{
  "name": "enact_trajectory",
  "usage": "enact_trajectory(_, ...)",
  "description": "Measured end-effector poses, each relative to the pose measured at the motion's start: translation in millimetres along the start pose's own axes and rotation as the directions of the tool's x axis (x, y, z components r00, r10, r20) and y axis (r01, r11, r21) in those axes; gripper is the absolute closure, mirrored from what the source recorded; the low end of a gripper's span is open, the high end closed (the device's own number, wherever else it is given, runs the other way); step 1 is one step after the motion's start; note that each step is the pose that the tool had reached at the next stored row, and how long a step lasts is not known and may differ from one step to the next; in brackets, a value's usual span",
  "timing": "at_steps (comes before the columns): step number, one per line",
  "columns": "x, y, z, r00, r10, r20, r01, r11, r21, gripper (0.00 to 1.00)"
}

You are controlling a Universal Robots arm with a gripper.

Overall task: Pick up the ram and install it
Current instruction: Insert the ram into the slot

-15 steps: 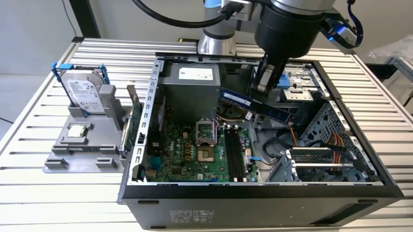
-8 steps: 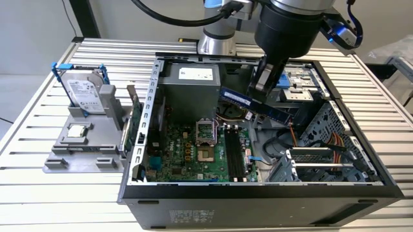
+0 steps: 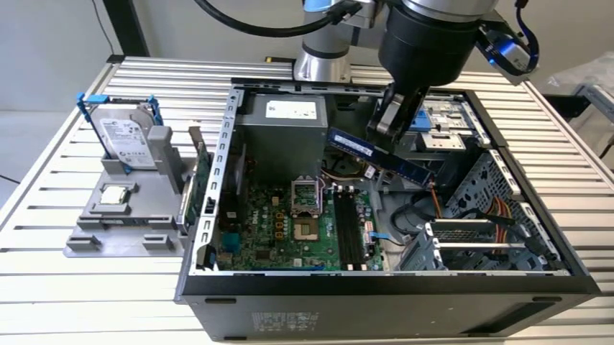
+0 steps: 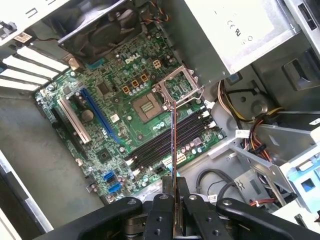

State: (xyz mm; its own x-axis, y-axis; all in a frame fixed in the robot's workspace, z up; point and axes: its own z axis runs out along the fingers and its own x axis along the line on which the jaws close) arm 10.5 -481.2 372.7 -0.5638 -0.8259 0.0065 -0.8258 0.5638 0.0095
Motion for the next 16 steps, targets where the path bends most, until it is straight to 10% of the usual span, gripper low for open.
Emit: enact_trajectory(16,-0.3,0.2,0.0,0.9959,0.09,0.0009,-0.09,0.9959,-0.0006,1.0)
